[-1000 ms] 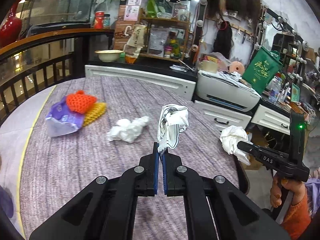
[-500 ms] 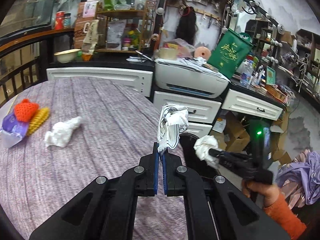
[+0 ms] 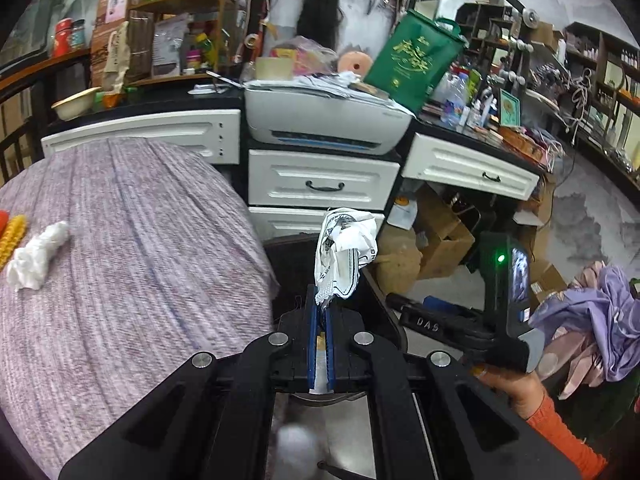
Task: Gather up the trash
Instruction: 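Carry both items over the black bin and open the right gripper, then open the left gripper over the bin to drop the striped cloth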
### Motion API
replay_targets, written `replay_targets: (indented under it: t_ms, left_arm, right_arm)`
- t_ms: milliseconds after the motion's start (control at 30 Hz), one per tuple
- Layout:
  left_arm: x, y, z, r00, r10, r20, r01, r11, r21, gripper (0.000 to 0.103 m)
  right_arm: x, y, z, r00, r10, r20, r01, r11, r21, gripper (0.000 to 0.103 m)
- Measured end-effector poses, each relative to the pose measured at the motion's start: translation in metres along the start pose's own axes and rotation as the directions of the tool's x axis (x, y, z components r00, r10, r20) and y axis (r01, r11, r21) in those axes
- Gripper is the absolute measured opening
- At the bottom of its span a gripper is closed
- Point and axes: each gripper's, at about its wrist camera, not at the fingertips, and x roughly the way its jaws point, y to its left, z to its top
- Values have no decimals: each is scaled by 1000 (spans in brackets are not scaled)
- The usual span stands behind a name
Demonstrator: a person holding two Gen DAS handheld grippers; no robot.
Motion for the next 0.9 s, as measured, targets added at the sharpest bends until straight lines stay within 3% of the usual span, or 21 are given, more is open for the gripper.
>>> replay_targets:
  t_ms: [400, 767, 800, 833, 900]
  left_arm:
    - [63, -28, -18, 992, 23, -120, -15, 997, 70, 4]
    - [111, -40, -33, 970, 103, -221, -70, 986, 151, 8]
    - [114, -43, -36, 967, 109, -229, -72, 983, 166, 22]
    - [115, -45, -37, 967, 113, -228, -73, 982, 175, 51]
    - [113, -49, -41, 972, 119, -205, -80, 979, 188, 82]
  right_arm:
    - [-20, -44, 5, 997, -62, 40, 60, 997, 46, 70]
    - [-17, -52, 4, 997, -65, 33, 62, 995, 72, 70]
    - [-18, -52, 4, 997, -66, 35, 64, 995, 74, 70]
    - [-18, -52, 5, 997, -69, 36, 66, 995, 78, 70]
    - [-19, -55, 6, 997, -71, 38, 68, 994, 85, 70]
